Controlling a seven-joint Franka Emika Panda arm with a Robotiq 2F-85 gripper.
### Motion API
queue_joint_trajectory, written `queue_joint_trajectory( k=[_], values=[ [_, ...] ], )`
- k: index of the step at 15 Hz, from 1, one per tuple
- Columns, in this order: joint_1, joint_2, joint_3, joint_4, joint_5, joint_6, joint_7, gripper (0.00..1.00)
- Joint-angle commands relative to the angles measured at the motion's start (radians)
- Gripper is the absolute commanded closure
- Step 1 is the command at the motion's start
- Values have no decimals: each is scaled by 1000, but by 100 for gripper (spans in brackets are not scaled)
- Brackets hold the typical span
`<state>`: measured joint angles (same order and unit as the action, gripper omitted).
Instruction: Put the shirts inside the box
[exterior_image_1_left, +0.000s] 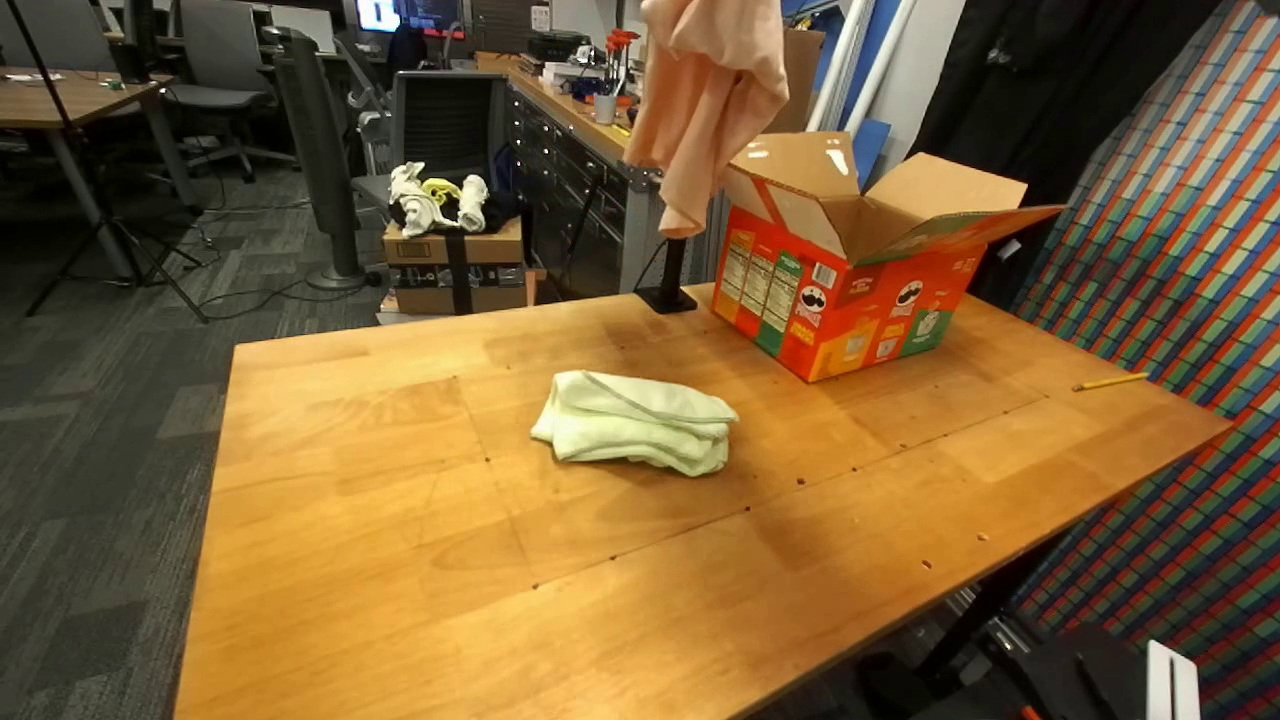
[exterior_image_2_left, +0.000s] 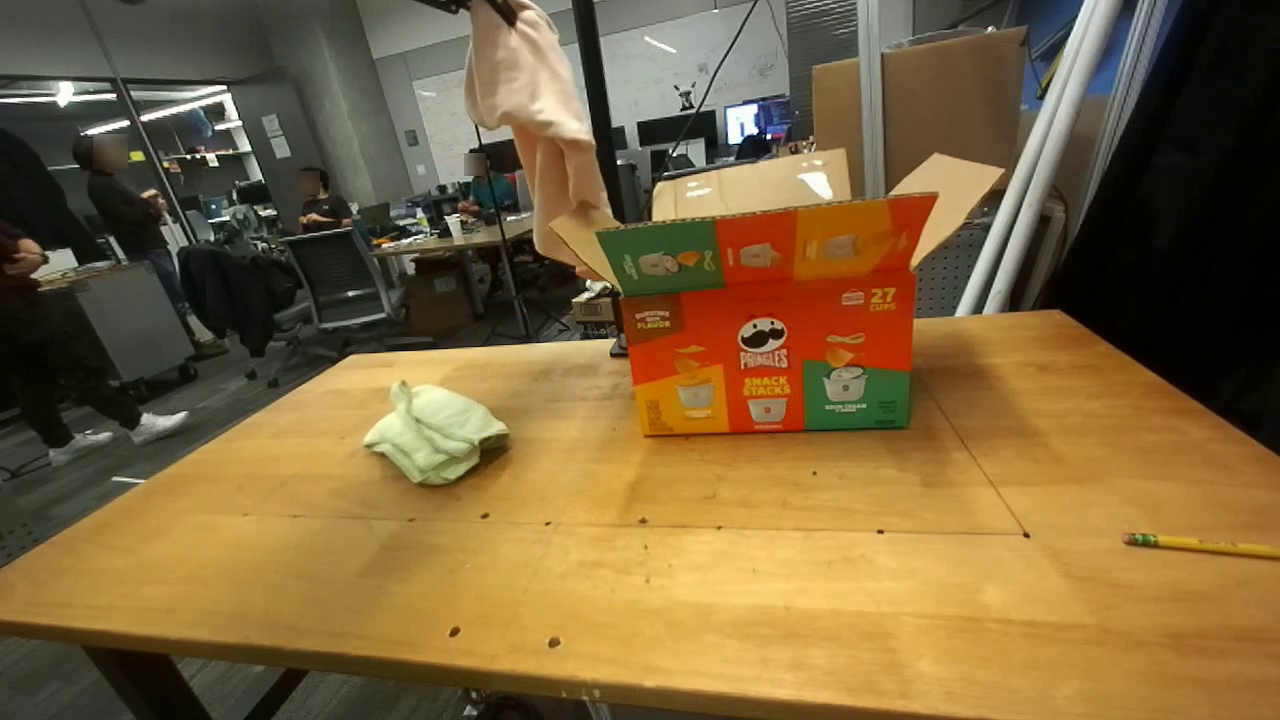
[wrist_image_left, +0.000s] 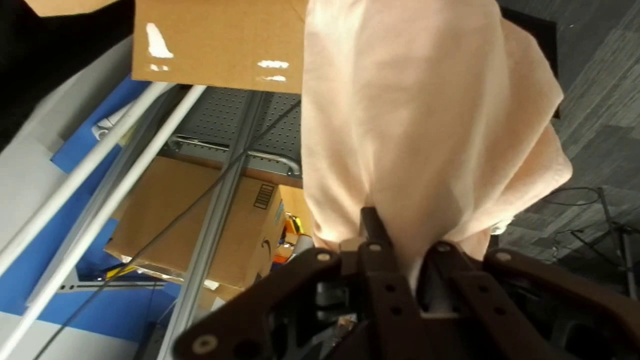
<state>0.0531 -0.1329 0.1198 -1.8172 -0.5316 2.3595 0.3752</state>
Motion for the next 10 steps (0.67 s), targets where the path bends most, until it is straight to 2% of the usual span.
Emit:
queue_joint_trajectory(
  k=[1,10],
  values=[
    [-49,-71,-11,-26,-36,-12,71,97],
    [-164,-176,-24,-78,-27,-31,156,97]
  ],
)
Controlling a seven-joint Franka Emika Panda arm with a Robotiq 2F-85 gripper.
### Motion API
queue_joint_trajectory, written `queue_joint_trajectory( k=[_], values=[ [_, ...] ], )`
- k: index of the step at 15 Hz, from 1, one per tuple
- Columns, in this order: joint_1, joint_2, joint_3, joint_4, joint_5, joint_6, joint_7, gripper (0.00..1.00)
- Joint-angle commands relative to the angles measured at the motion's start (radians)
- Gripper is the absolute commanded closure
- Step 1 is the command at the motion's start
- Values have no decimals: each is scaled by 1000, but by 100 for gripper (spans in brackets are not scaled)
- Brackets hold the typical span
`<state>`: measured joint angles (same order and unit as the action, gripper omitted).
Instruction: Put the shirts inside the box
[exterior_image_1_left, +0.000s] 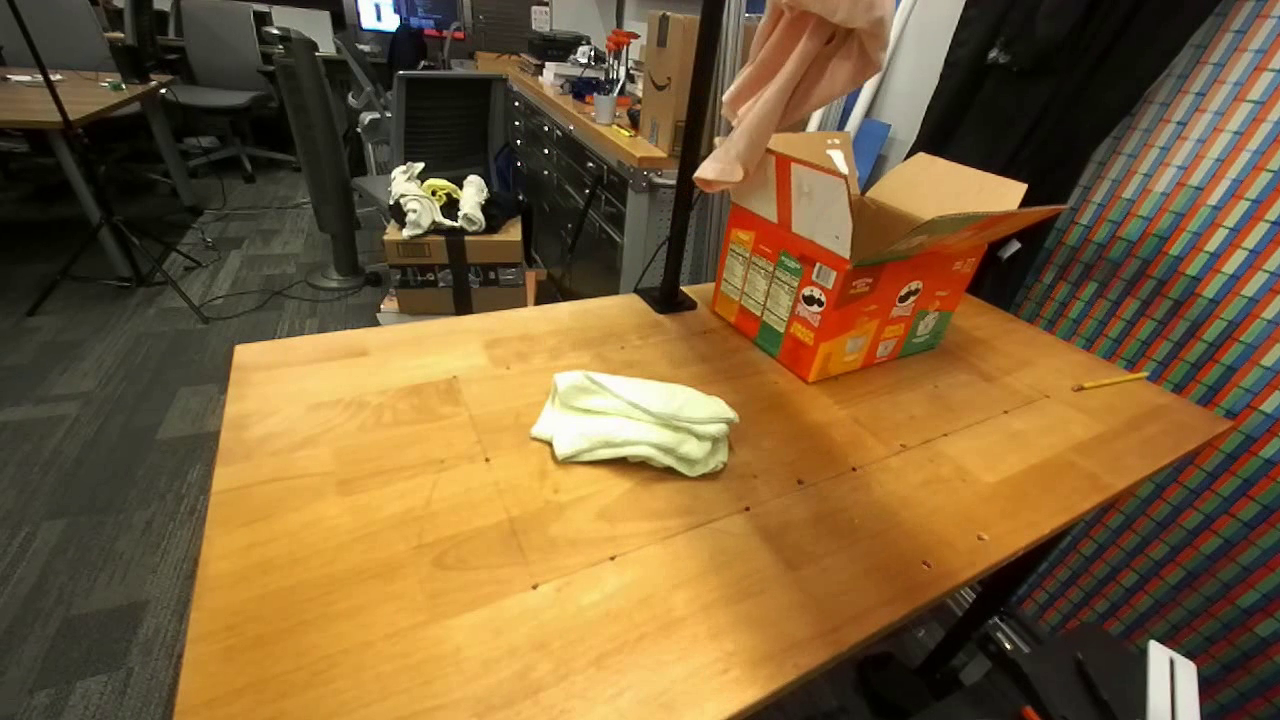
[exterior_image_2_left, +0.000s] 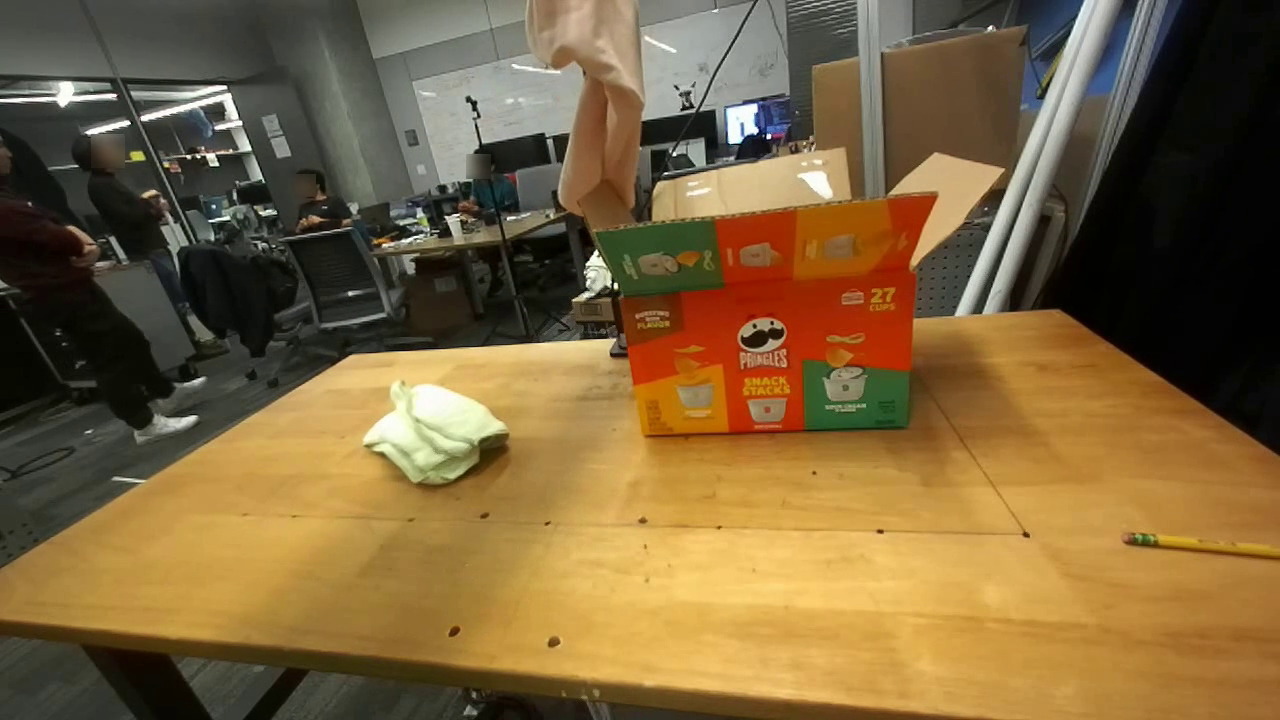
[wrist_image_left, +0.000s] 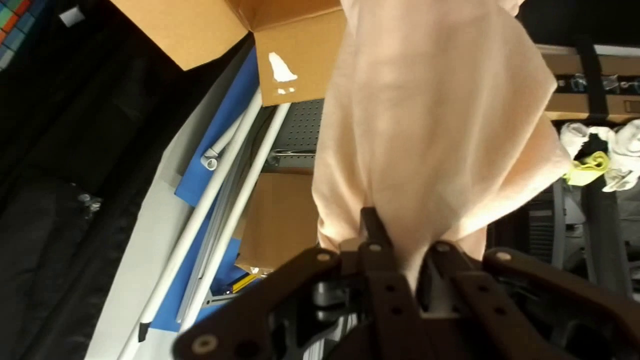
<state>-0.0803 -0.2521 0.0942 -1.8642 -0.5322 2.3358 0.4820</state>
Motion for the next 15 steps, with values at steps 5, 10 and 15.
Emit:
queue_joint_trajectory(
  k=[5,10,15],
  values=[
    [-66,-57,8,-71,-20,-8,62,97],
    [-52,-22,6,-188,8,11,64,97],
    [-39,53,-17,-308,43,74,43,97]
  ],
)
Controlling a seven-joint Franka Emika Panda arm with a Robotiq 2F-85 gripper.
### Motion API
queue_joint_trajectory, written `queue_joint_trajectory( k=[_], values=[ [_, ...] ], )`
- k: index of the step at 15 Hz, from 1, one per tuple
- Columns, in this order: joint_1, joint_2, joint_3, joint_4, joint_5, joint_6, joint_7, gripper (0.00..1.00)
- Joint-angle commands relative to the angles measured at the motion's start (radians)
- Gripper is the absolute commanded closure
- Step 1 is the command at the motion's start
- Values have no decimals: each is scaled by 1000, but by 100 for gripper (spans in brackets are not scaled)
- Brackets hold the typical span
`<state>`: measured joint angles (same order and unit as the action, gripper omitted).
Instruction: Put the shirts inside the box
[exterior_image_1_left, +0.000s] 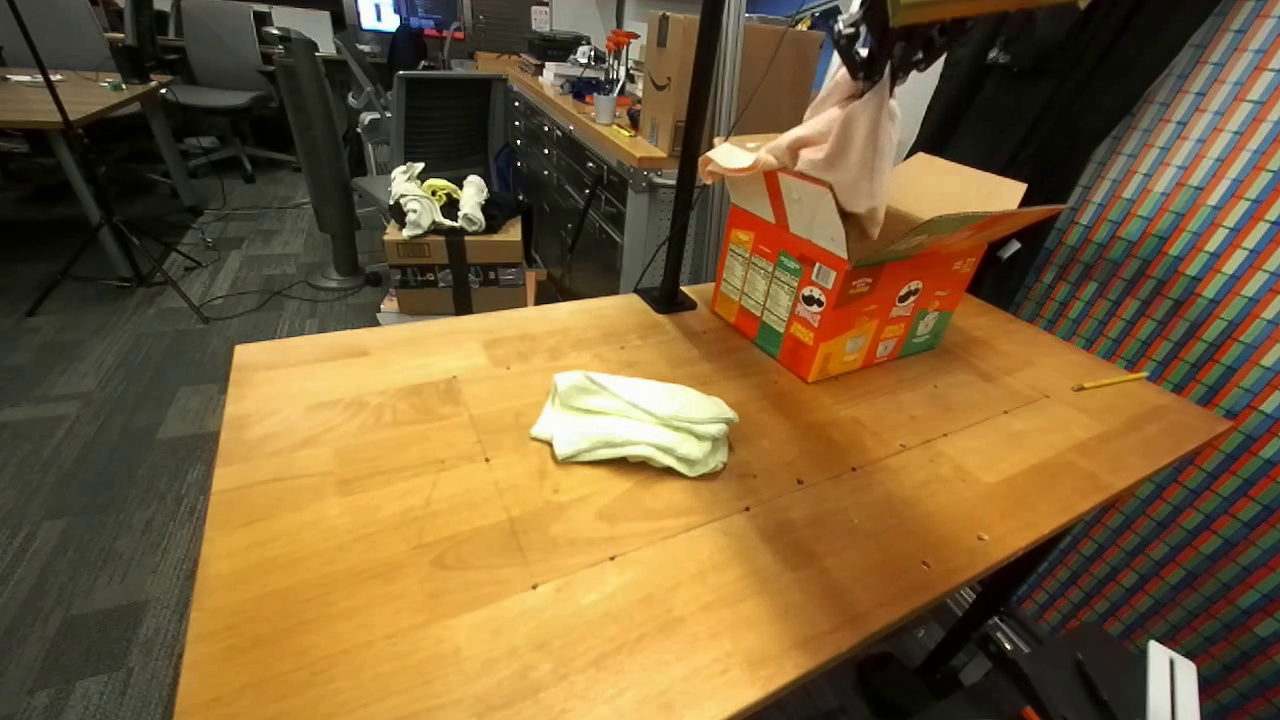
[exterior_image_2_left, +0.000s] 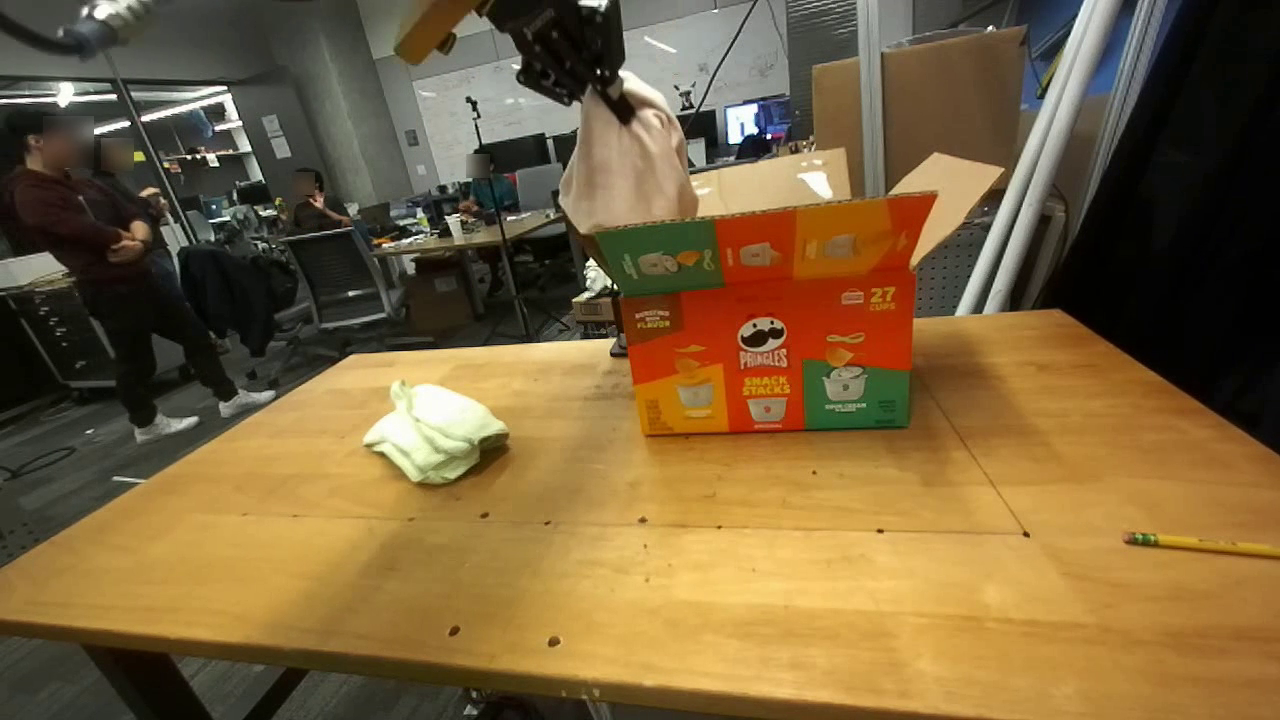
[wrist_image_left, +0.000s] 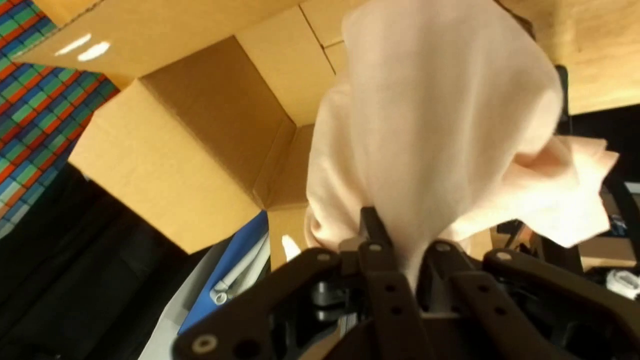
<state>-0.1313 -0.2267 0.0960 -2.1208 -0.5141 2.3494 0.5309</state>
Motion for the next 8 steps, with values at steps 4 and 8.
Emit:
queue_joint_trajectory(
  k=[4,8],
  values=[
    [17,88,-28,-105,24,110,-14,97],
    [21,110,-31,-107,8,87,-1,89]
  ],
)
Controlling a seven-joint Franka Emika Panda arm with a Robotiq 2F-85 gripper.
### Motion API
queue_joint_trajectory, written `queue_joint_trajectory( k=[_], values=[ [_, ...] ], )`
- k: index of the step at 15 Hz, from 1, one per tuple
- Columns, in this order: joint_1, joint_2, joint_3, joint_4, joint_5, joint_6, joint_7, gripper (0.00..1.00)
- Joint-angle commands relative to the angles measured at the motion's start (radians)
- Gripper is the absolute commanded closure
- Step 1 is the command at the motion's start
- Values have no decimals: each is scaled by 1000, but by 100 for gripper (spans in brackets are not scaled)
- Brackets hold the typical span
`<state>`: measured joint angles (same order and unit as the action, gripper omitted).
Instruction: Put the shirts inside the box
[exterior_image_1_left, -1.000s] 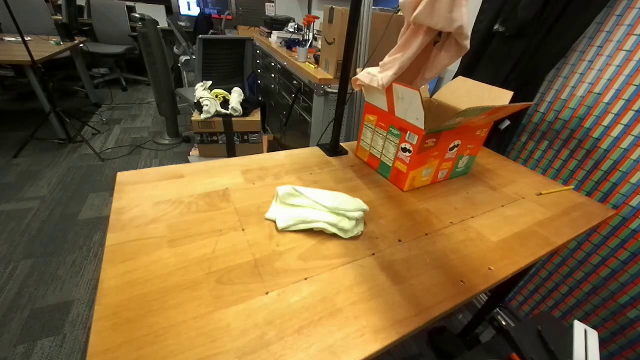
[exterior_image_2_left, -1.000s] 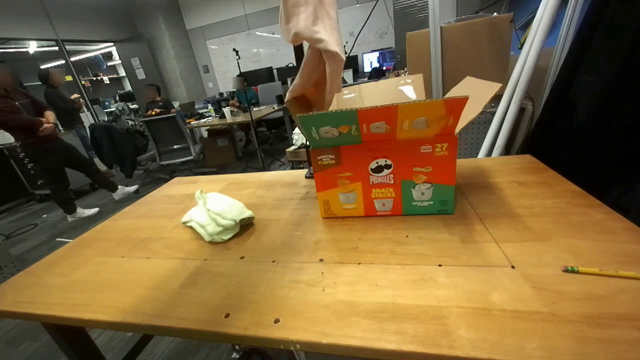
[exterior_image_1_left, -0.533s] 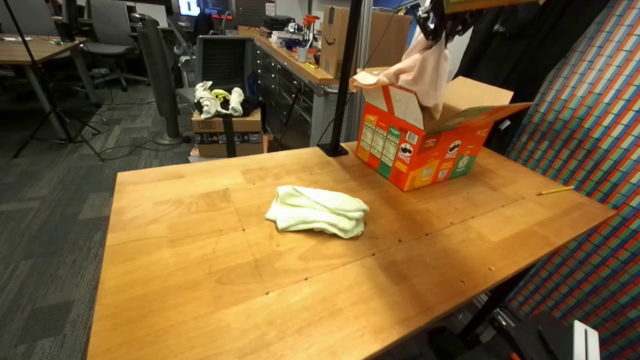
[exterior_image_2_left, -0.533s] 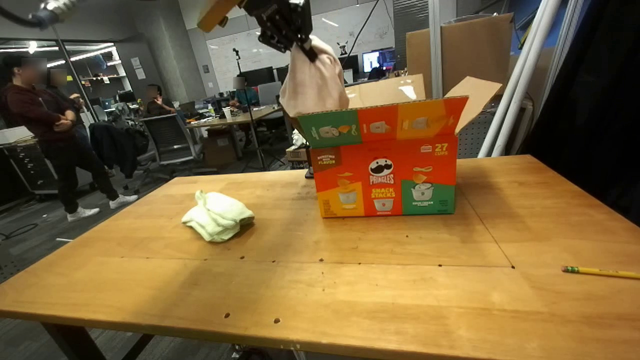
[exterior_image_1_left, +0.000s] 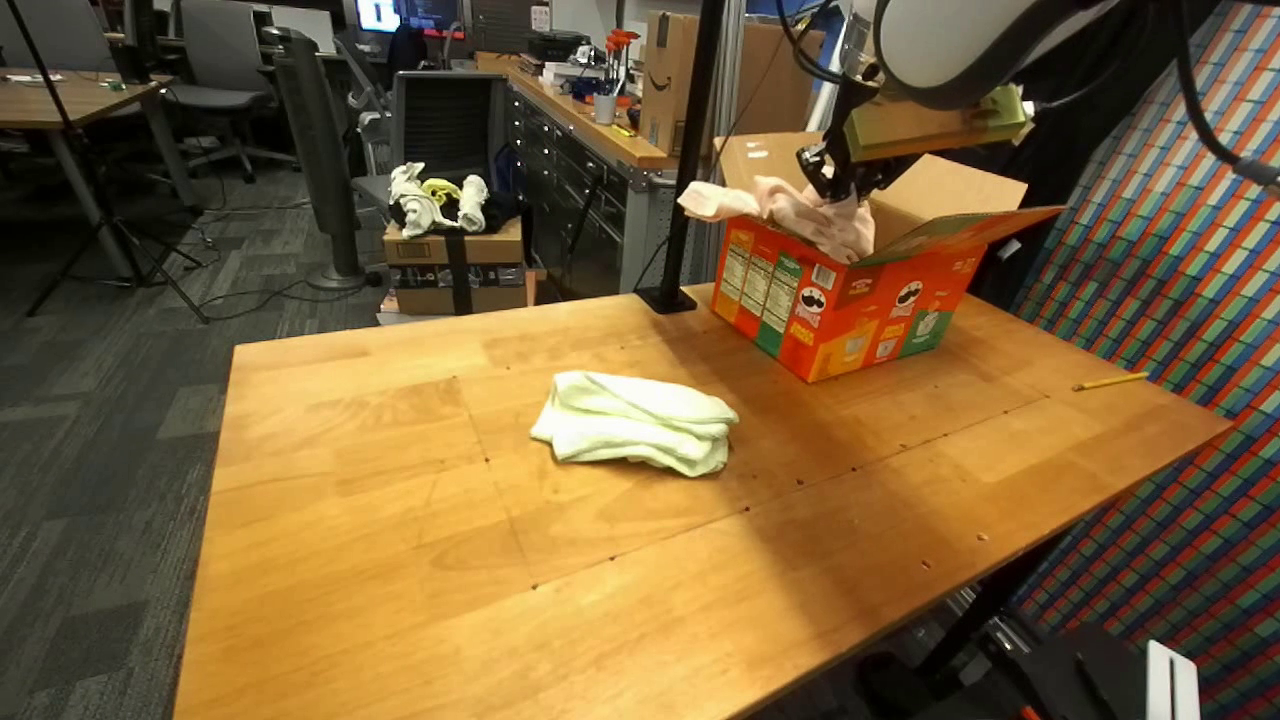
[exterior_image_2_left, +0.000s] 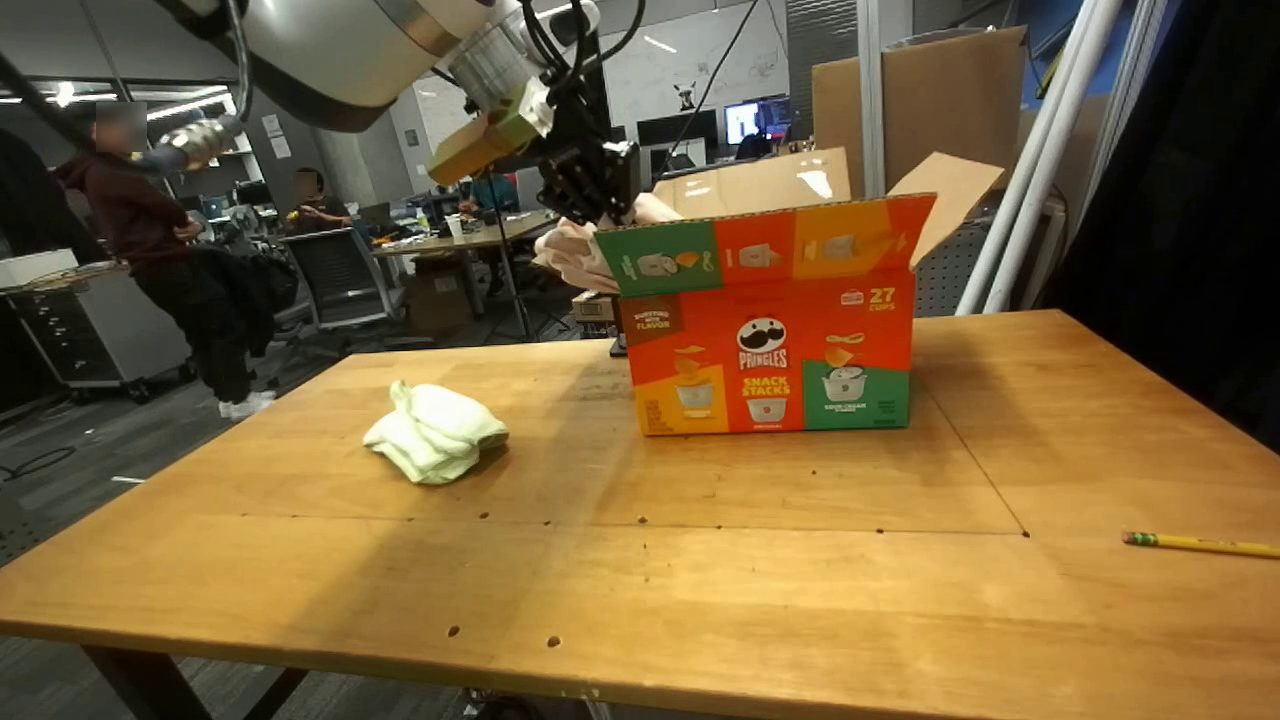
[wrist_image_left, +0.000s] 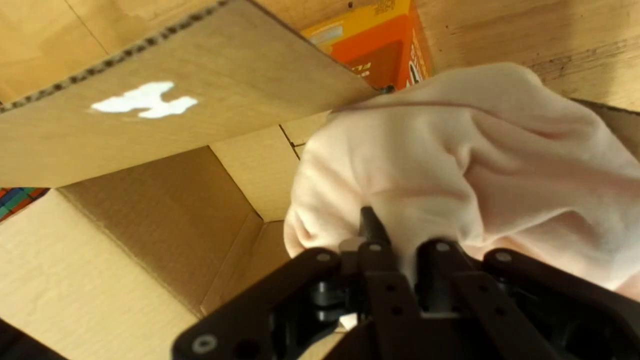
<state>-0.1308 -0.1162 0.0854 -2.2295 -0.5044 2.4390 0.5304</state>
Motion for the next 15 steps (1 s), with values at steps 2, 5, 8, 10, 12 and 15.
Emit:
queue_joint_trajectory(
  k=[2,5,8,10,12,15],
  values=[
    [21,2,-21,1,-1,-1,0,89],
    [21,1,-21,1,-1,0,0,89],
    [21,1,-21,1,-1,0,0,89],
    [21,1,-21,1,-1,0,0,89],
    [21,1,-21,1,-1,0,0,89],
    [29,-8,-12,-9,-12,-4,3,56]
  ],
)
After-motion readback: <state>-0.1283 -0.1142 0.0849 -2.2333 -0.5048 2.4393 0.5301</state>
